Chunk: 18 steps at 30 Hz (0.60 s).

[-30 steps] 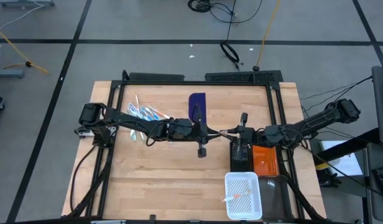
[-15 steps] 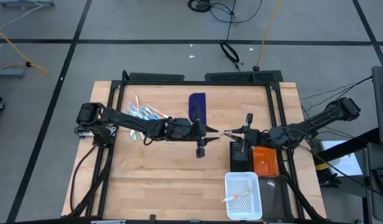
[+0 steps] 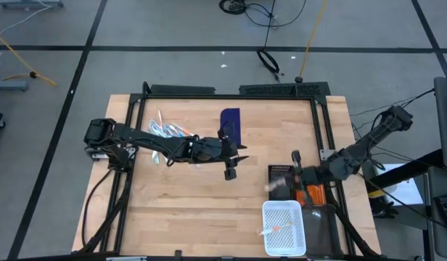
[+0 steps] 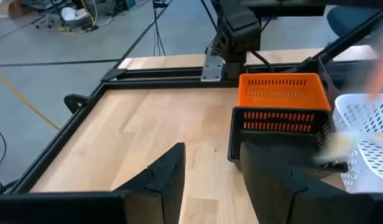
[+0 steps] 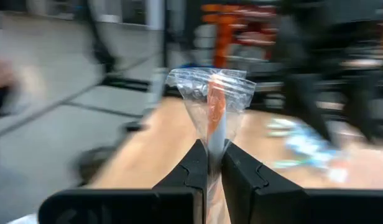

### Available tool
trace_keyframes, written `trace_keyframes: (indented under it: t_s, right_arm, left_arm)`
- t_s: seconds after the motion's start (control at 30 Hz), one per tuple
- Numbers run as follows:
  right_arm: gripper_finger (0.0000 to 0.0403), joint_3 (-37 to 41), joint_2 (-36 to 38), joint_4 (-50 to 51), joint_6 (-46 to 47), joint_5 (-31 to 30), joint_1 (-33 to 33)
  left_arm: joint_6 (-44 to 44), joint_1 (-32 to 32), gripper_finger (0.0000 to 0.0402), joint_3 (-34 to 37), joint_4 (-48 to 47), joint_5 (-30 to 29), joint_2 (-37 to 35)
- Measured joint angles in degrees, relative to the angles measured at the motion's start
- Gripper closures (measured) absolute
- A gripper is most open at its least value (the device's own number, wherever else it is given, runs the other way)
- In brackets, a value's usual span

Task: Pick & Place Toothbrushes
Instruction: Put the orange toothbrush into the white bin

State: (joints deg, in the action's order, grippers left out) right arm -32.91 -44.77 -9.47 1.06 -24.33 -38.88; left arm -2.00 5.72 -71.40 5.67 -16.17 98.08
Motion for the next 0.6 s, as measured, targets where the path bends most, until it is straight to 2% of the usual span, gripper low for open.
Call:
trace_keyframes:
  t_s: [0.27, 0.6]
  right_arm:
    - [0.0386, 0.00, 0.08, 3.13, 6.70, 1.80, -9.28]
    - [0.0386, 0.00, -0.52, 7.61, 16.92, 1.91, -14.25]
  left_arm:
    - [-0.02, 0.00, 0.0245, 0.00, 0.44, -0.46, 0.00]
    - [0.02, 0.00, 0.0245, 0.00, 0.48, -0.46, 0.02]
